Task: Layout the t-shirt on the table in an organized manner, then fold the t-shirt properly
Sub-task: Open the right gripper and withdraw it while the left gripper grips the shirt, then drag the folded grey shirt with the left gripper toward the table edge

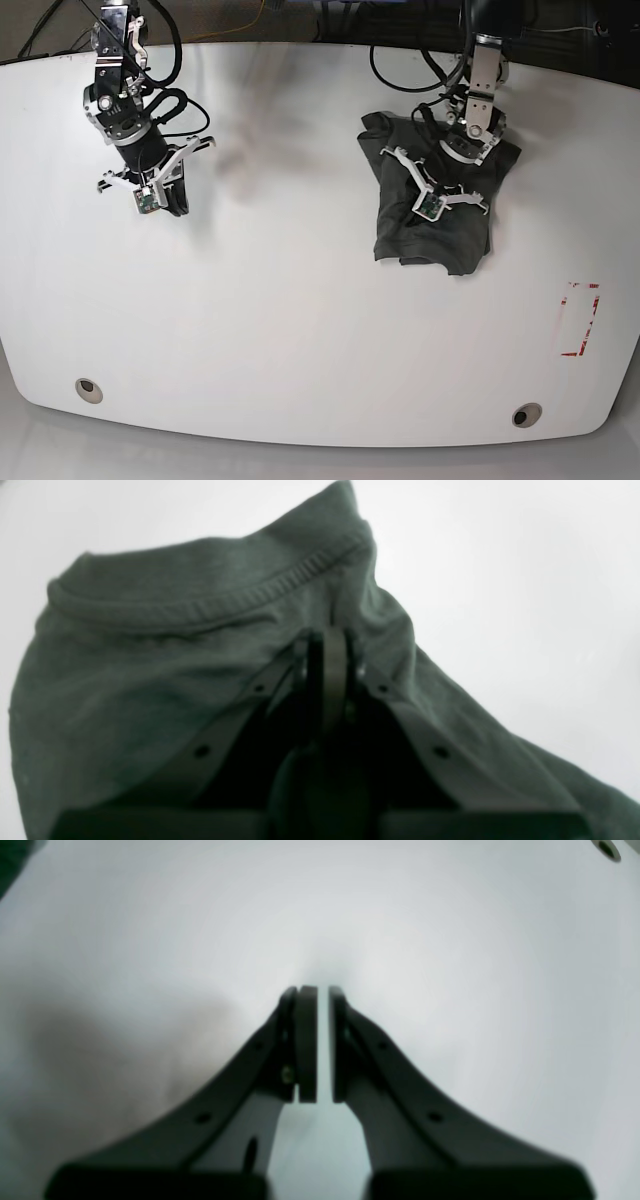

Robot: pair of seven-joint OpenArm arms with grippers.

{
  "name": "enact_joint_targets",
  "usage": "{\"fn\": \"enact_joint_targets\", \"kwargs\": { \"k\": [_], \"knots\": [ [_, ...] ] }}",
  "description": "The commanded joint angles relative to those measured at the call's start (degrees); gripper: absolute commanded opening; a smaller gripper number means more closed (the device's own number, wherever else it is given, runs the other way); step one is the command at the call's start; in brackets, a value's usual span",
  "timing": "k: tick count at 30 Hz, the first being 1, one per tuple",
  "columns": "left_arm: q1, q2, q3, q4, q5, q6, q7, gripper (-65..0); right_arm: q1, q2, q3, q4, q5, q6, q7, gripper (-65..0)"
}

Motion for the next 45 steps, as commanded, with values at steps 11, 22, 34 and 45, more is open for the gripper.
{"fn": "enact_joint_targets", "kwargs": {
  "k": [11, 22, 34, 45],
  "knots": [
    [5.5, -4.7, -12.9, 4.5, 2.4, -8.0, 6.0, -62.9, -2.9, -2.8, 1.3, 4.2, 0.3, 0.0, 1.7, -61.6],
    [5.5, -6.4, -17.2, 9.3, 2.3, -8.1, 6.1, -62.9, -2.9, -2.9, 1.3, 4.4, 0.3, 0.0, 1.7, -61.6],
    [5.2, -5.6, -11.5, 19.8, 2.5, -8.1, 11.6, -62.9, -2.9, -2.9, 1.3, 4.4, 0.2, 0.0, 1.7, -61.6],
    [5.1, 0.1, -8.7, 20.4, 2.6, -7.8, 15.0, -62.9, -2.2, -3.0, 1.3, 4.3, 0.3, -0.1, 1.7, -61.6]
  ]
}}
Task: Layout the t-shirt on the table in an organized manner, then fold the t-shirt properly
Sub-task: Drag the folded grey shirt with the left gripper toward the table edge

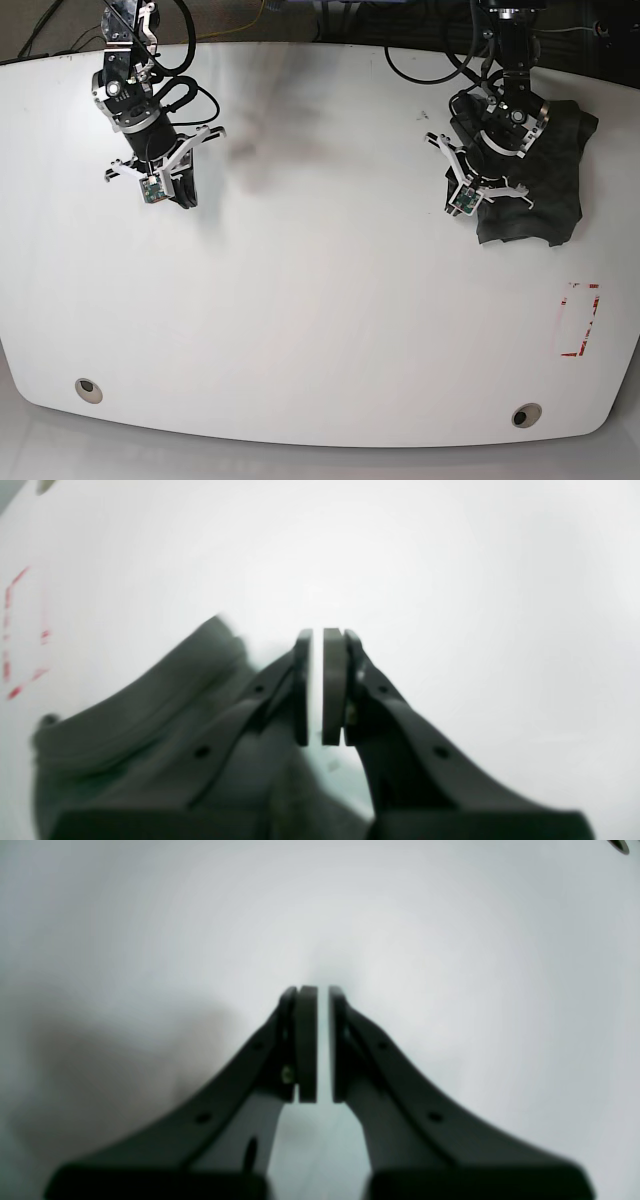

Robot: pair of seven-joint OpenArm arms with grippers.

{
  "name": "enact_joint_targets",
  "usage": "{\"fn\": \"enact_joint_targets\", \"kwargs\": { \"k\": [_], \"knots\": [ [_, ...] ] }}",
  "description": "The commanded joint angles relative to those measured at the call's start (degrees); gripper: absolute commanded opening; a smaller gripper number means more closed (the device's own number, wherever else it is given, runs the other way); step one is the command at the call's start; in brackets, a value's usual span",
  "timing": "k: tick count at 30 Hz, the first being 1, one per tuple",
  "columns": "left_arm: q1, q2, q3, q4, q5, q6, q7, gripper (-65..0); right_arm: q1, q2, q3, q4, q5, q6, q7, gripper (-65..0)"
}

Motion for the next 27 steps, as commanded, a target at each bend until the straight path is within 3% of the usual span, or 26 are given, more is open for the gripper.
{"fn": "enact_joint_targets", "kwargs": {
  "k": [1, 9, 19, 27],
  "knots": [
    [-0.6, 1.2, -0.3, -0.4, -0.2, 0.9, -1.3, -62.9, 0.4, 0.5, 0.4, 1.3, 0.6, -0.1, 1.5, -61.6],
    [-0.3, 2.5, -1.4, -5.6, -0.2, 1.1, -1.4, -62.9, 0.4, 0.5, 0.4, 1.3, 0.6, -0.1, 1.5, -61.6],
    [-0.2, 2.1, -10.5, -7.5, -0.3, 0.6, -1.4, -62.9, 0.3, 0.5, 0.4, 1.2, 0.6, -0.1, 1.5, -61.6],
    [-0.4, -3.8, -15.2, -12.0, -0.6, 0.6, -1.4, -62.9, 0.2, 0.5, 0.3, 1.3, 0.7, -0.1, 1.5, -61.6]
  ]
}}
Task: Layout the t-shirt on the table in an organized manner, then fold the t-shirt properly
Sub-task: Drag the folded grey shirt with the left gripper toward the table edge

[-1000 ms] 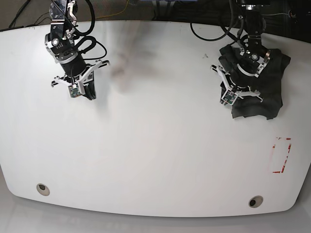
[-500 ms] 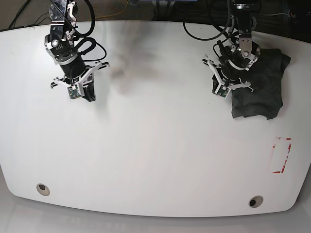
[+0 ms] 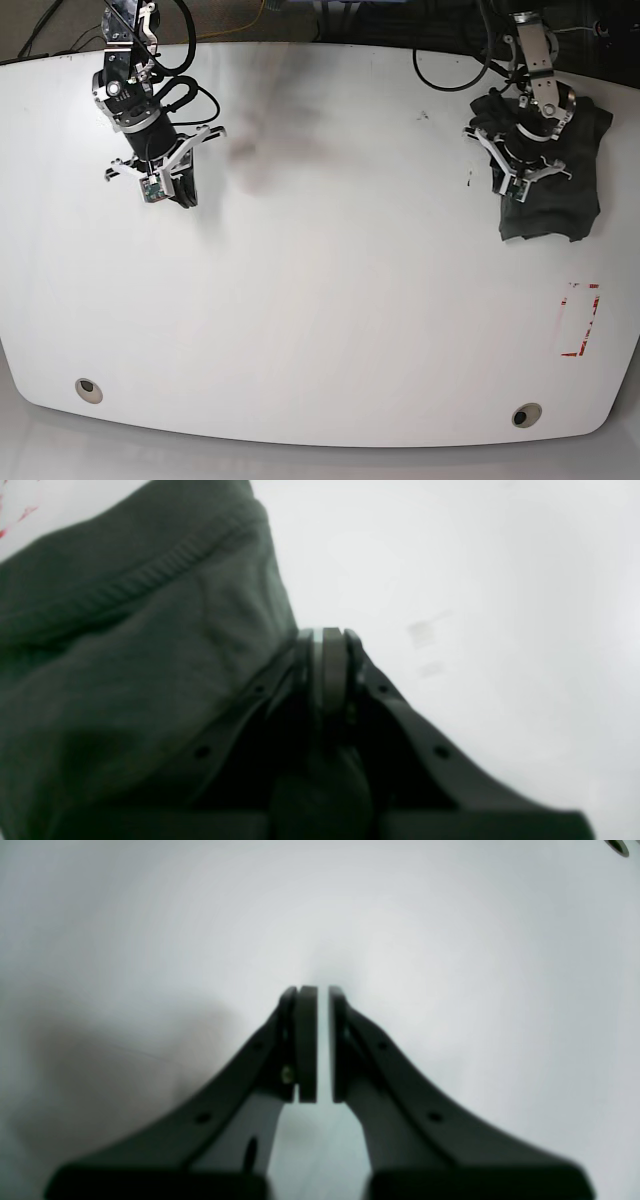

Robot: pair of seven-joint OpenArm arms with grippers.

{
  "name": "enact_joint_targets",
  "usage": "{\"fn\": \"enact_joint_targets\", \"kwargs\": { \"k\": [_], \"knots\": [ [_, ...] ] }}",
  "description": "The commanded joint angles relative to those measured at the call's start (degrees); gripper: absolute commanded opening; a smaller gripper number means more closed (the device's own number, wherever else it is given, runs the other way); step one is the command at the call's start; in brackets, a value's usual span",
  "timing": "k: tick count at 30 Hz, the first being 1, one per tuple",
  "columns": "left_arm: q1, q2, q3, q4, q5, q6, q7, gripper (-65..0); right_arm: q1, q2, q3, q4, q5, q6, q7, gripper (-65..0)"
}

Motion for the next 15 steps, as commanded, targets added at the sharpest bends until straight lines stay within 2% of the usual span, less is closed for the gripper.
{"fn": "enact_joint_targets", "kwargs": {
  "k": [1, 4, 11, 15],
  "knots": [
    [-0.2, -2.6, -2.7, -1.3, 0.8, 0.6, 1.2, -62.9, 0.2, 0.6, 0.3, 1.3, 0.7, -0.1, 1.5, -61.6],
    [-0.2, -4.1, -5.2, -3.1, 0.4, 0.4, 1.1, -62.9, 0.2, 0.6, 0.3, 1.3, 0.7, -0.1, 1.5, -61.6],
    [-0.4, -8.9, -7.3, -6.6, -4.2, -2.8, 1.1, -62.9, 0.1, 0.5, 0.2, 1.3, 0.7, -0.1, 1.5, -61.6],
    [-0.4, -9.7, -7.4, -6.6, -5.7, -3.0, 1.1, -62.9, 0.1, 0.1, 0.2, 1.3, 0.7, -0.1, 1.5, -61.6]
  ]
}}
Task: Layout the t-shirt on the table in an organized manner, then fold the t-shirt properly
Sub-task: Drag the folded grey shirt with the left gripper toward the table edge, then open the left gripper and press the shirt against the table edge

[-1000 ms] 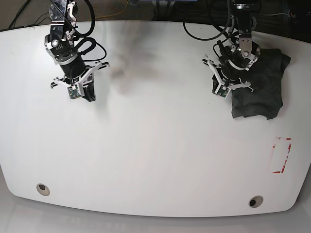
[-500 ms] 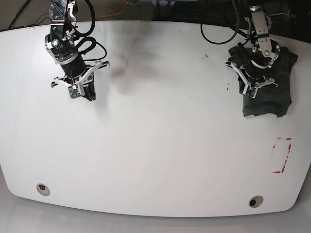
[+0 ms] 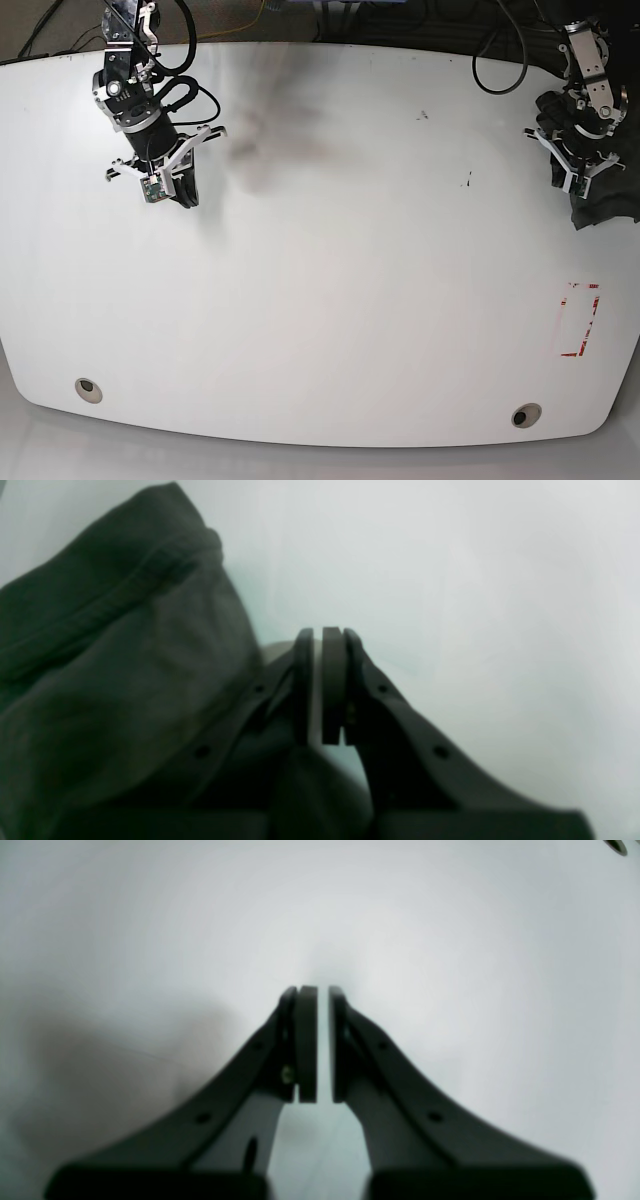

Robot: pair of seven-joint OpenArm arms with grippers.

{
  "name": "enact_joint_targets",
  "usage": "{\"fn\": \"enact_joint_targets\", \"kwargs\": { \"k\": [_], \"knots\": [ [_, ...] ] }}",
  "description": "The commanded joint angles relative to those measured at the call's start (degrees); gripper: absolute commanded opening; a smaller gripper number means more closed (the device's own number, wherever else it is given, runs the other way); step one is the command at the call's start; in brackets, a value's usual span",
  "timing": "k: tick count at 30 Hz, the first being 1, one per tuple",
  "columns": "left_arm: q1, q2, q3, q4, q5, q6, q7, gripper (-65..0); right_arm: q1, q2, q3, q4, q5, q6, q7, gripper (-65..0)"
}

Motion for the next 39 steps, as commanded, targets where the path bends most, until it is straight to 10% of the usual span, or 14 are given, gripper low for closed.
{"fn": "enact_joint_targets", "kwargs": {
  "k": [1, 23, 39],
  "knots": [
    [0.2, -0.8, -0.4, 0.4, -0.1, 0.0, 1.4, -62.9, 0.1, -0.3, 0.2, 1.3, 0.7, -0.1, 1.5, -61.6],
    [11.0, 8.9, 6.9, 16.9, 0.0, 0.0, 1.6, -62.9, 0.3, -1.7, 0.1, 1.3, 0.7, 0.0, 1.4, -61.6],
    [18.1, 9.5, 3.2, 19.9, -0.3, 0.1, 1.5, -62.9, 0.2, -1.7, 0.1, 1.2, 0.7, 0.0, 1.4, -61.6]
  ]
}}
